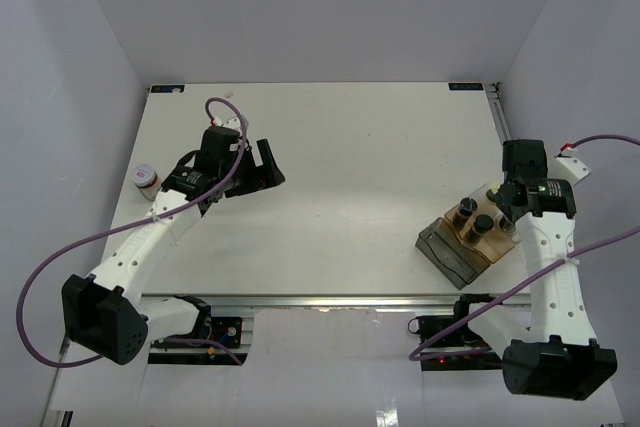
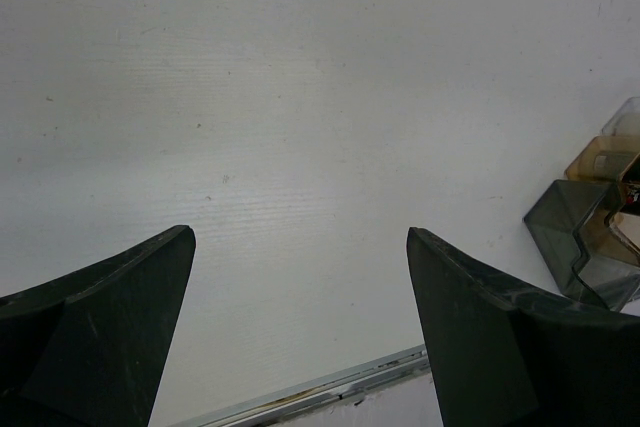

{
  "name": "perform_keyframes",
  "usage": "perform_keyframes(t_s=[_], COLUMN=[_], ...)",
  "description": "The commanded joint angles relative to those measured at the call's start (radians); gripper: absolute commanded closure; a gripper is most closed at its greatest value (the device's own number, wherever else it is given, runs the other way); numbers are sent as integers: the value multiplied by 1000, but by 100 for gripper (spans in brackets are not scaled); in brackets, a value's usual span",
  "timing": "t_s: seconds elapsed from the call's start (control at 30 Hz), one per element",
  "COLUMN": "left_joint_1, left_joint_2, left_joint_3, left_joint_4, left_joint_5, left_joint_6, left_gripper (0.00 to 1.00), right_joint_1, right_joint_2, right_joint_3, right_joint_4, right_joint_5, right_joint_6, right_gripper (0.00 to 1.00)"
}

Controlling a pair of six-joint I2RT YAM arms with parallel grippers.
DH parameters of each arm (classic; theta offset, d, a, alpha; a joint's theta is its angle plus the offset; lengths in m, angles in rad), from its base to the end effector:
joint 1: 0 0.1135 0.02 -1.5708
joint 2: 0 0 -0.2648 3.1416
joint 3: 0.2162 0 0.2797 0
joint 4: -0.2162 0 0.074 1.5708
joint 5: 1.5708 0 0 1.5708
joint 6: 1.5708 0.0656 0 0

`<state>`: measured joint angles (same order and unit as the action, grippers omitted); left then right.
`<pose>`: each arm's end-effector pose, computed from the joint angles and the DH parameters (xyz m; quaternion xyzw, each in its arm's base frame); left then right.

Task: Organize the condiment bottles

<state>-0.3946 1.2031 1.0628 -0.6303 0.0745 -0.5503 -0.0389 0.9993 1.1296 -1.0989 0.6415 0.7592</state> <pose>0.2785 -0.1213 0.2847 -0.0571 0.9187 -0.2077 0.3310 0.2099 -0.0475 0.3269 0.4383 0.7988 -0.1826 0.3695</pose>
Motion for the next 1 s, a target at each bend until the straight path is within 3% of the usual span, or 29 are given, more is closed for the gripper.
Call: perform_keyframes(t_s=[0.0,0.8,0.97], left_joint_1=[3,2,2], left_joint_2=[0,2,8], left_joint_3=[49,60,58], left_joint_4=[-16,-32,-30], left_joint_5=[10,-4,-8], left_joint_6=[-6,1,5], left_gripper=[2,2,2], right_joint_1=[-19,-23,-24], right_joint_2=[-49,-152,-135], right_joint_3=[-64,-357,-388], right_joint_4=[71,262,282], right_joint_5=[-11,-56,-55], right_joint_6=[-2,34,44], right_gripper=[92,92,89])
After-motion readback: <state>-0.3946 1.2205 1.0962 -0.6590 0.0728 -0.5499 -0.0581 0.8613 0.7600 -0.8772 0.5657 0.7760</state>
